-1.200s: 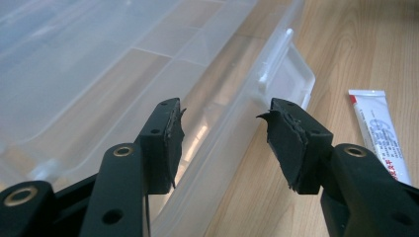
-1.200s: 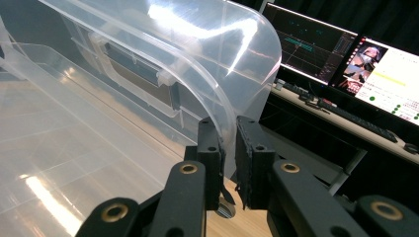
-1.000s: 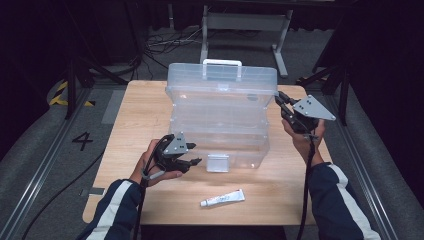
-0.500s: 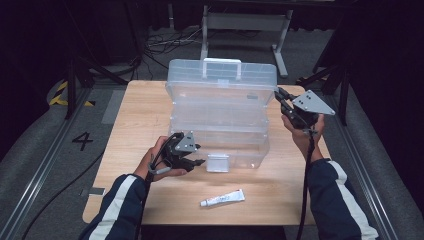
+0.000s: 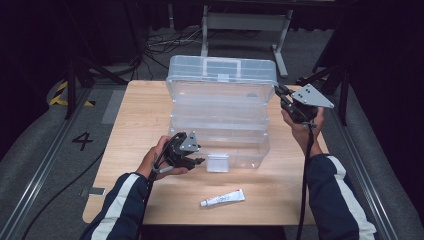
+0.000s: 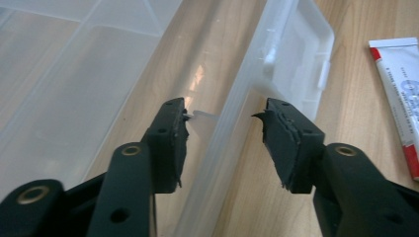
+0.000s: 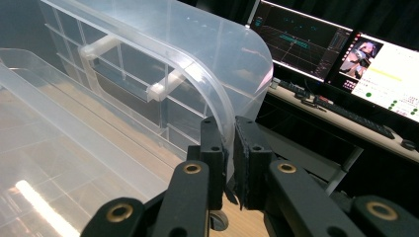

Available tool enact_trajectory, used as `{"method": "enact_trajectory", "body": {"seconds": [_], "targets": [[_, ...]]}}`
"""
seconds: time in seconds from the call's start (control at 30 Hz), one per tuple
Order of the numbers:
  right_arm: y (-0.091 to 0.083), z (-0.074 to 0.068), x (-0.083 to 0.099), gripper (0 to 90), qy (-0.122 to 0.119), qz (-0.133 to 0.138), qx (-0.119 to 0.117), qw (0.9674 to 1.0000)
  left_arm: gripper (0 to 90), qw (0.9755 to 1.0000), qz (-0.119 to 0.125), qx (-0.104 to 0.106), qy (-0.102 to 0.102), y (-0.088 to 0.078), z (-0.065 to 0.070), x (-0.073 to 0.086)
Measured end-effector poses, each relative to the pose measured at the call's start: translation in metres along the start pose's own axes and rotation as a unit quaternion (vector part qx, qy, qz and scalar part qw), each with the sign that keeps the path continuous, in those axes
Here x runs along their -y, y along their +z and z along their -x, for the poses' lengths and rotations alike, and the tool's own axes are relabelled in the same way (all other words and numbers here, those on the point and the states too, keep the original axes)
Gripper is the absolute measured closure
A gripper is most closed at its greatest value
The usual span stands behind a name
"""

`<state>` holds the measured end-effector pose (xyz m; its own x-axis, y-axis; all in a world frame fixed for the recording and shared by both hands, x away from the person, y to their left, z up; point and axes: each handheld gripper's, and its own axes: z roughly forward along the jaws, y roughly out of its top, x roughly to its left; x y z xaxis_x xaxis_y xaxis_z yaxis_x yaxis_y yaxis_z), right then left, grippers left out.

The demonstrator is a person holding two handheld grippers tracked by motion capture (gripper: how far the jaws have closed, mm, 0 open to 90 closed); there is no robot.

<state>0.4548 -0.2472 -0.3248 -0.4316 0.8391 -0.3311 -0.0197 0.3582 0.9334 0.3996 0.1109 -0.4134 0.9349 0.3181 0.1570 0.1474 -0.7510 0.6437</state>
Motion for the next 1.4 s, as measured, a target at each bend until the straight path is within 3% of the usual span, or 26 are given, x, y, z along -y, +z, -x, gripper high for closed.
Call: {"method": "enact_trajectory", "body": {"seconds": [0.2, 0.3, 0.7, 0.77, 1.23, 1.4], "targets": [[0.006, 0.004, -0.004, 84.2, 0.009, -0.006, -0.003, 0.9999, 62.7, 0.9999, -0.009, -0.014, 0.004, -0.001, -0.001, 0.002], [0.008, 0.006, -0.004, 84.3, 0.014, -0.007, -0.004, 0.9999, 66.6, 0.9999, -0.011, -0.010, 0.002, -0.002, -0.003, 0.003], [0.020, 0.016, -0.011, 84.3, 0.027, -0.024, -0.014, 0.9992, 70.2, 0.9997, -0.022, 0.004, 0.007, -0.003, -0.007, 0.006], [0.022, 0.017, -0.011, 84.5, 0.031, -0.026, -0.015, 0.9991, 73.3, 0.9998, -0.016, 0.012, 0.007, -0.003, -0.008, 0.008], [0.029, 0.022, -0.015, 84.6, 0.036, -0.042, -0.018, 0.9983, 75.8, 0.9998, -0.009, 0.010, 0.016, -0.005, -0.008, 0.008], [0.031, 0.023, -0.017, 84.7, 0.039, -0.048, -0.015, 0.9980, 76.6, 0.9997, -0.002, 0.023, 0.011, -0.005, -0.011, 0.010]]}}
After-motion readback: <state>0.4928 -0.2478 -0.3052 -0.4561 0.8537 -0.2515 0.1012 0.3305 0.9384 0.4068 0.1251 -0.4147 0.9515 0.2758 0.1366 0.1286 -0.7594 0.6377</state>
